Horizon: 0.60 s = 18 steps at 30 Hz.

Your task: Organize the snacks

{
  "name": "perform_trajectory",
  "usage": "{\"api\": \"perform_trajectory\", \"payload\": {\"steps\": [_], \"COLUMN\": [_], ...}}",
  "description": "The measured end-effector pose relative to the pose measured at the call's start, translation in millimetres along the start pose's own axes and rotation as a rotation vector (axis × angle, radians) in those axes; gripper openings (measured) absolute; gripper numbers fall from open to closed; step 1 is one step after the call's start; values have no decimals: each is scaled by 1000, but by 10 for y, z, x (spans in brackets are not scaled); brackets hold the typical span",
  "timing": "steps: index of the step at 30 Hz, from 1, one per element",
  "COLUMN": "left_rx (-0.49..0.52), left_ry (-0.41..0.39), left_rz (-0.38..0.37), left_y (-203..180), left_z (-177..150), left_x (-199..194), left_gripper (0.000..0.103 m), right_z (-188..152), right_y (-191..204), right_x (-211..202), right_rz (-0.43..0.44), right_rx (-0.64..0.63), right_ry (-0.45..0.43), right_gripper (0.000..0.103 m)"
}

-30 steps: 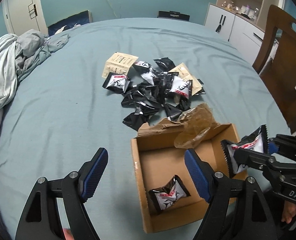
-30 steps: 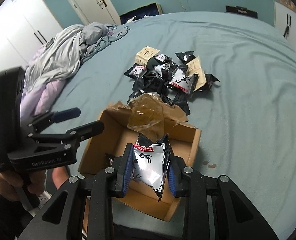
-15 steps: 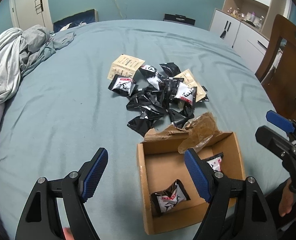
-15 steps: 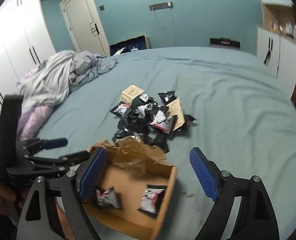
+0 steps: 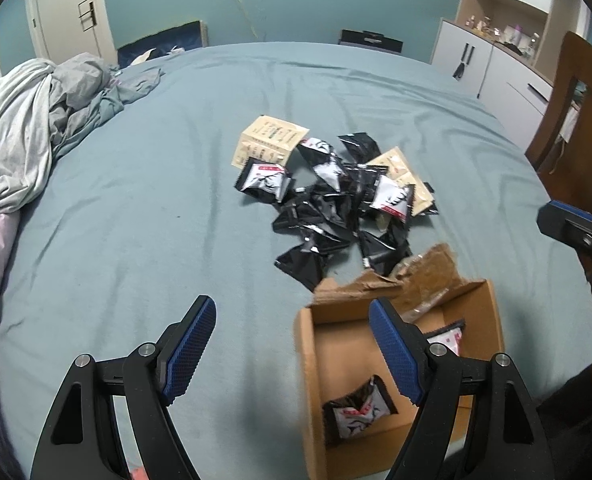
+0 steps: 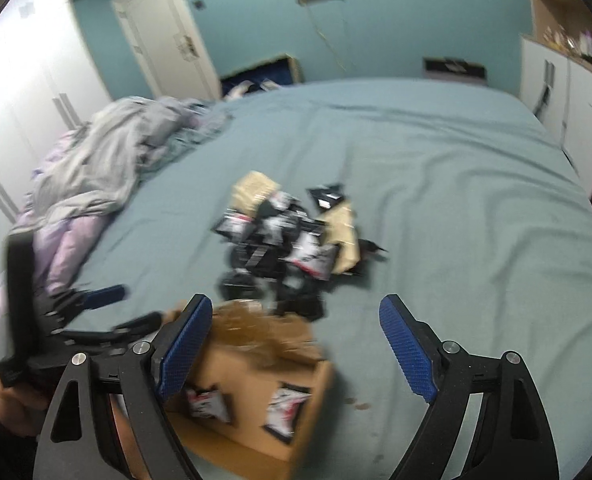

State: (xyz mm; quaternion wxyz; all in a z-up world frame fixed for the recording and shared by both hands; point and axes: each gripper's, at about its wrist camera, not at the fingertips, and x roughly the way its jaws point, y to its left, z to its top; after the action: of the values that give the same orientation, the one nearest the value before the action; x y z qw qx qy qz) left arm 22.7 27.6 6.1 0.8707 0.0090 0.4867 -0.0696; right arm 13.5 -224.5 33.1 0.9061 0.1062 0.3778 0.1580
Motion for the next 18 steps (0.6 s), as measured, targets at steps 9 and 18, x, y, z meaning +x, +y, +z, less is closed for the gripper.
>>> {"api": "perform_trajectory", "payload": {"steps": [9, 18], "left_rx": [-79, -117], "left_ry": [9, 65], "left_rz": [6, -54], "left_y": [230, 321], "left_z": [133, 239], "left_x": [71, 321], "left_gripper": [80, 80], "right_z": [334, 648], "right_y": [-599, -524], "right_x": [549, 1194], "right_rz": [-22, -41], "right_rx": [201, 141], "right_ry": [119, 220], "right_gripper": [85, 85]}}
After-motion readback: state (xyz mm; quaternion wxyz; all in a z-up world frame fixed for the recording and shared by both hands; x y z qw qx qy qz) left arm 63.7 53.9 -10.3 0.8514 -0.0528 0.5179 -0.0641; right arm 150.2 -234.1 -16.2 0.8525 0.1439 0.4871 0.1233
